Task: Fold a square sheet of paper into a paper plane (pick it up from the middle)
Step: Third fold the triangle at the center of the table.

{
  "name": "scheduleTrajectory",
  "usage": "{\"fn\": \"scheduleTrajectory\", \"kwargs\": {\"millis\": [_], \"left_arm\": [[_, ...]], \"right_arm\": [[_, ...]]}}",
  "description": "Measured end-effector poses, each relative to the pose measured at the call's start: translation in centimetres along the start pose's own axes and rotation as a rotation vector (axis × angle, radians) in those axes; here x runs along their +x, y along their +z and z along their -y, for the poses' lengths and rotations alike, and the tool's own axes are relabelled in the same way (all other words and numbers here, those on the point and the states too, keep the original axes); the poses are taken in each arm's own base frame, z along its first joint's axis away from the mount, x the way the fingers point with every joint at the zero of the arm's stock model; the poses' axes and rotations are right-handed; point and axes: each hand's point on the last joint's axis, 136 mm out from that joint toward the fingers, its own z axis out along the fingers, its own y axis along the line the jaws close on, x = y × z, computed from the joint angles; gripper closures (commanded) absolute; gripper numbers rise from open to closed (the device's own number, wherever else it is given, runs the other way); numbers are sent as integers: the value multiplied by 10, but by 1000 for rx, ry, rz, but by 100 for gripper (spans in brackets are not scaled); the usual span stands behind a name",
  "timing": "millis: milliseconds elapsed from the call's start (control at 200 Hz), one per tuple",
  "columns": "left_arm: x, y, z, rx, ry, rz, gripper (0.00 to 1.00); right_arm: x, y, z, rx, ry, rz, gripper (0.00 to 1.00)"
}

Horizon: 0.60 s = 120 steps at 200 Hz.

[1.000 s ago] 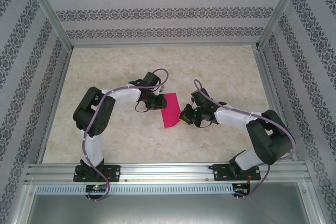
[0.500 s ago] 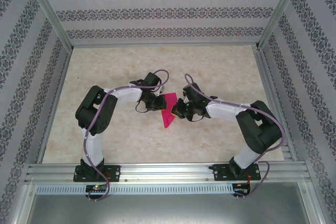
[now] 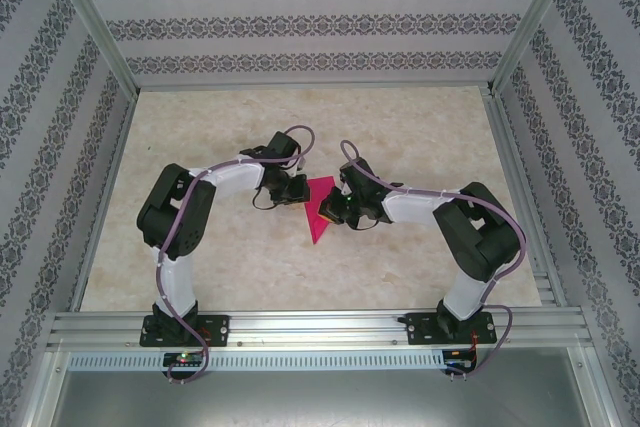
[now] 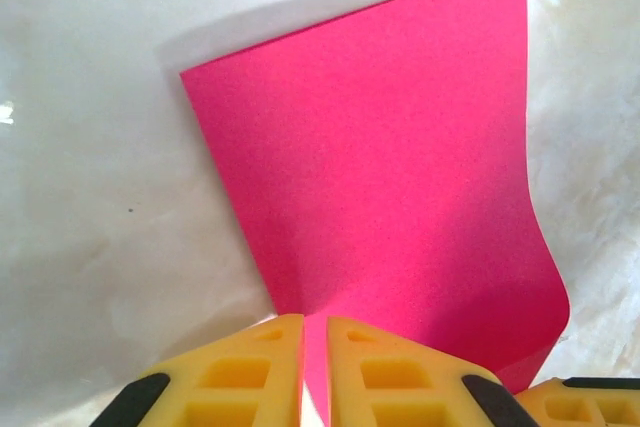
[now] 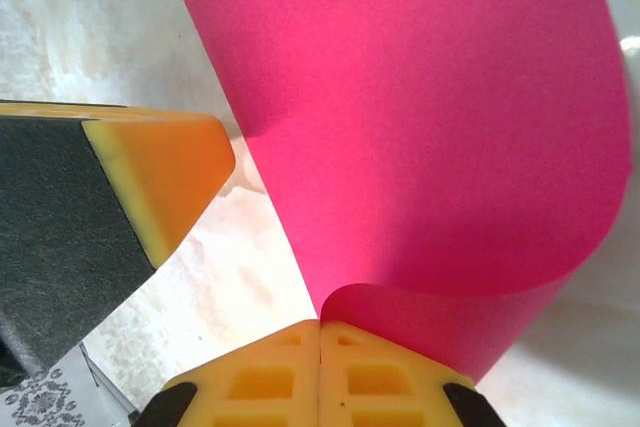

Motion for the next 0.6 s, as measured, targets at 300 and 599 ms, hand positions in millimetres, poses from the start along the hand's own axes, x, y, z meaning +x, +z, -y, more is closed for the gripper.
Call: {"fn": "scheduleTrajectory", "kwargs": {"millis": [300,599], "left_arm": [[-1,10,-4,-10,-9,-20,86],[-1,10,-3,-9,-6,-20,87]], "right_arm": [[-8,3,-8,-37,-20,30,96],[-6,13,4,-8,-6,13,96]]}}
